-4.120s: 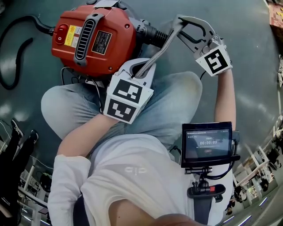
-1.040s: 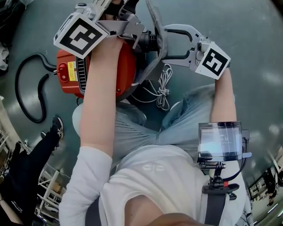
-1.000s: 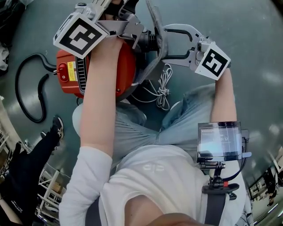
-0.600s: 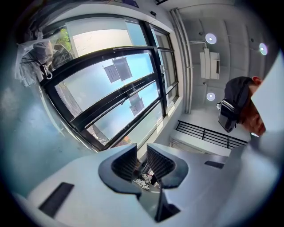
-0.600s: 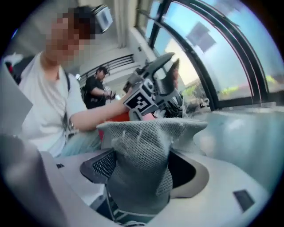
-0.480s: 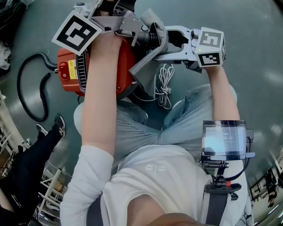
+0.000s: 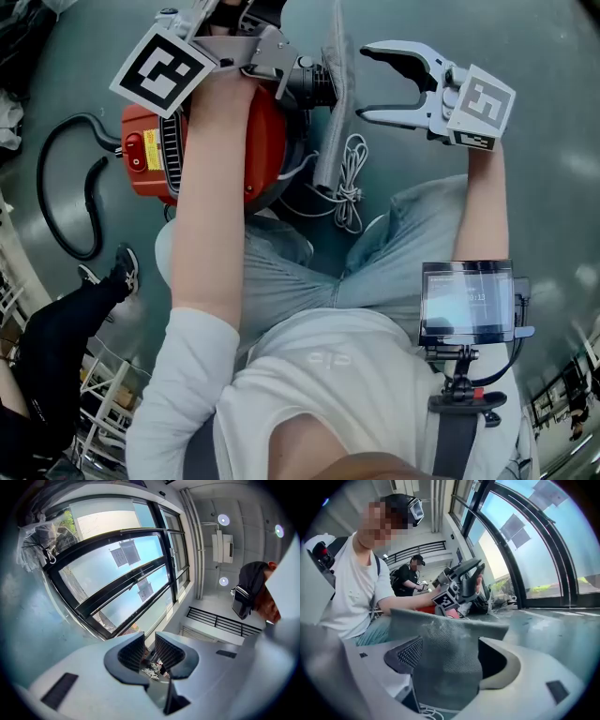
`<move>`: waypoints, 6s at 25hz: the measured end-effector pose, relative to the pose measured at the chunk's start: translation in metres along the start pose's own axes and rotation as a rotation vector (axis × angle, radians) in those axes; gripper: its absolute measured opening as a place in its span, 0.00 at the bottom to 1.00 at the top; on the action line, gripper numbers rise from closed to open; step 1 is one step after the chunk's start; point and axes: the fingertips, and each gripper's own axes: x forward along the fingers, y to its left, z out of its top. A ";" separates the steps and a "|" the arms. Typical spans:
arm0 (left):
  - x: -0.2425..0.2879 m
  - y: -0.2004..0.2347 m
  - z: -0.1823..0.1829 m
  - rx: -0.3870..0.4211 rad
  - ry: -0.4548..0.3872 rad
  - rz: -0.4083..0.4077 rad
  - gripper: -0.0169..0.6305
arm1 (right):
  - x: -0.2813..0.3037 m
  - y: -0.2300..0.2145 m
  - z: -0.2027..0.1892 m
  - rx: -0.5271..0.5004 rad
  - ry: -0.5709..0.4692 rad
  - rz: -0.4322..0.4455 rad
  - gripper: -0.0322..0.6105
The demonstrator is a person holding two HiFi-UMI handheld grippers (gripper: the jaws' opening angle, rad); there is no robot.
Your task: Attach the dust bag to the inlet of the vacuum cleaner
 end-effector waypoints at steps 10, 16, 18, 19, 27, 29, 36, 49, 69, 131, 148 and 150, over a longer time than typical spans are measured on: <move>0.001 -0.001 -0.001 -0.018 0.005 -0.002 0.14 | 0.034 0.016 0.006 -0.029 0.014 0.067 0.62; 0.000 -0.001 0.000 -0.036 -0.003 -0.008 0.14 | 0.046 0.021 0.010 -0.053 0.004 0.024 0.60; -0.002 0.001 0.001 -0.038 -0.007 0.001 0.14 | 0.048 0.022 0.009 -0.059 -0.013 0.009 0.60; -0.003 0.003 0.001 -0.038 -0.011 0.008 0.14 | 0.046 0.022 0.008 -0.060 -0.019 0.019 0.60; -0.004 0.005 0.002 -0.037 -0.015 0.015 0.14 | 0.014 0.002 0.002 -0.088 0.004 -0.007 0.60; -0.003 0.003 0.000 -0.037 -0.009 0.007 0.14 | 0.027 0.007 0.000 -0.097 0.024 0.009 0.60; 0.001 -0.001 -0.001 -0.048 -0.005 -0.003 0.14 | 0.037 0.015 0.007 -0.029 -0.015 0.052 0.51; -0.007 0.008 0.005 -0.043 -0.024 0.019 0.14 | 0.016 0.002 -0.012 -0.023 0.045 0.001 0.51; 0.003 -0.005 0.001 -0.054 -0.003 -0.020 0.14 | 0.043 0.025 -0.003 -0.608 0.266 -0.143 0.52; -0.066 -0.046 -0.015 0.273 -0.087 -0.015 0.14 | -0.050 -0.021 0.092 0.035 -0.789 -0.390 0.51; -0.214 -0.017 -0.105 0.246 0.395 0.282 0.04 | -0.033 0.039 0.041 0.139 -0.877 -0.515 0.51; -0.192 -0.073 -0.093 0.245 0.398 0.264 0.04 | -0.068 0.078 0.084 0.108 -0.886 -0.529 0.37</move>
